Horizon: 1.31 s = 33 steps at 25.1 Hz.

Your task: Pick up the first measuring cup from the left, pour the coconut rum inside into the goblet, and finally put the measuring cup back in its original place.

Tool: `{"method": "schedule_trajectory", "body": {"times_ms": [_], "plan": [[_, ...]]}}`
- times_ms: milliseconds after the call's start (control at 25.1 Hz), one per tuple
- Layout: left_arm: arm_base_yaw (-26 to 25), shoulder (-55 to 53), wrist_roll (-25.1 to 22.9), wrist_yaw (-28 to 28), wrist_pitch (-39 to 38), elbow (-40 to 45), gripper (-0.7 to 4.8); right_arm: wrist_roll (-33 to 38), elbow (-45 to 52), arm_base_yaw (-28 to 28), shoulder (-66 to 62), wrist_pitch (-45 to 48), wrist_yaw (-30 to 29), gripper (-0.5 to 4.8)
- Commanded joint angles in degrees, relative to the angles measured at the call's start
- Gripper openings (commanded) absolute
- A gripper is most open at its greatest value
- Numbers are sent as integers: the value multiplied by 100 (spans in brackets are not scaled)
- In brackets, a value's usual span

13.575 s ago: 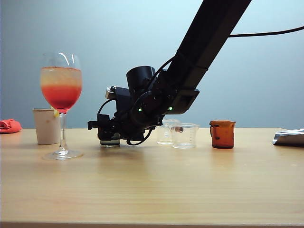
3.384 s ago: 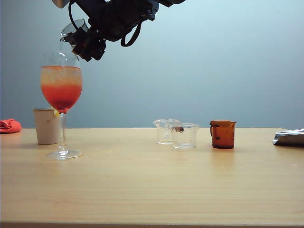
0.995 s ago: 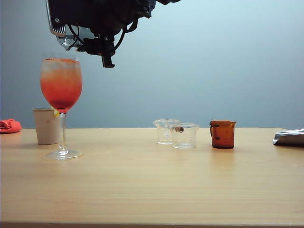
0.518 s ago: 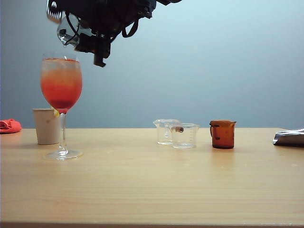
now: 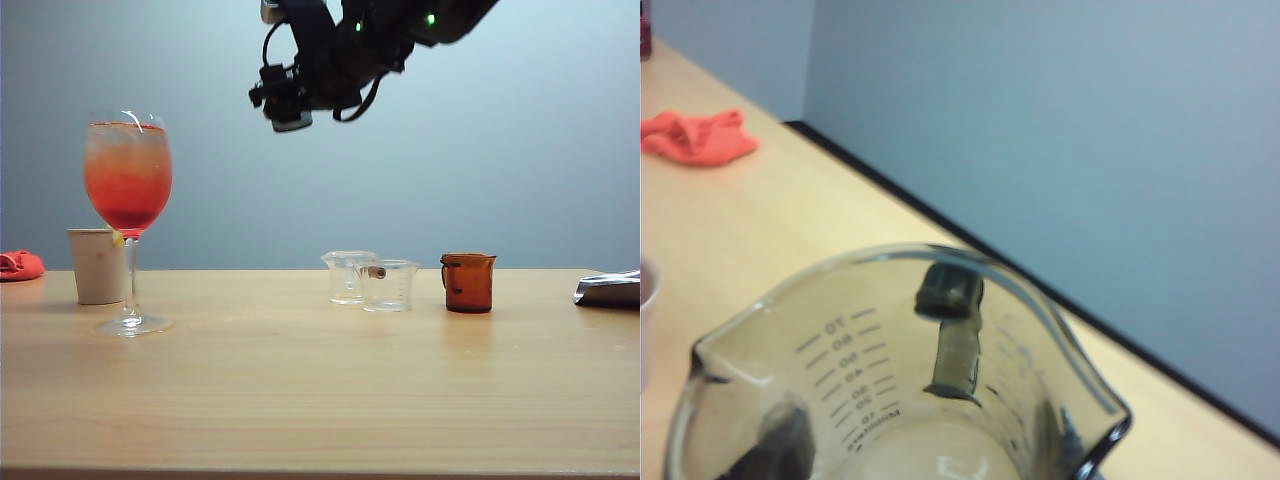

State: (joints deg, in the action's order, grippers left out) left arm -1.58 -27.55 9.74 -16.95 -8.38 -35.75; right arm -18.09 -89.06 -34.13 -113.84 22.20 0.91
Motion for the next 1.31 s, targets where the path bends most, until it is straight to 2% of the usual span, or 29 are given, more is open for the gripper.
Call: {"method": "schedule_trajectory", "body": {"times_ms": [40, 199, 279, 478, 756, 1314], "plan": [[4, 7, -28, -24, 63, -31, -5, 514, 608, -61, 20, 754, 24, -2], [4, 4, -28, -26, 61, -31, -5, 907, 1263, -146, -101, 1392, 214, -2], [4, 4, -28, -24, 48, -31, -5, 1252, 1360, -188, -348, 1624, 208, -2], [4, 4, -28, -26, 9, -31, -5, 1390, 1342, -461, -990, 2175, 341, -2], [4, 4, -28, -26, 7, -31, -5, 1714, 1316, -680, -1397, 2306, 710, -2], [4, 4, -28, -26, -20, -31, -5, 1856, 953, -664, -1921, 2472, 813, -2]]}}
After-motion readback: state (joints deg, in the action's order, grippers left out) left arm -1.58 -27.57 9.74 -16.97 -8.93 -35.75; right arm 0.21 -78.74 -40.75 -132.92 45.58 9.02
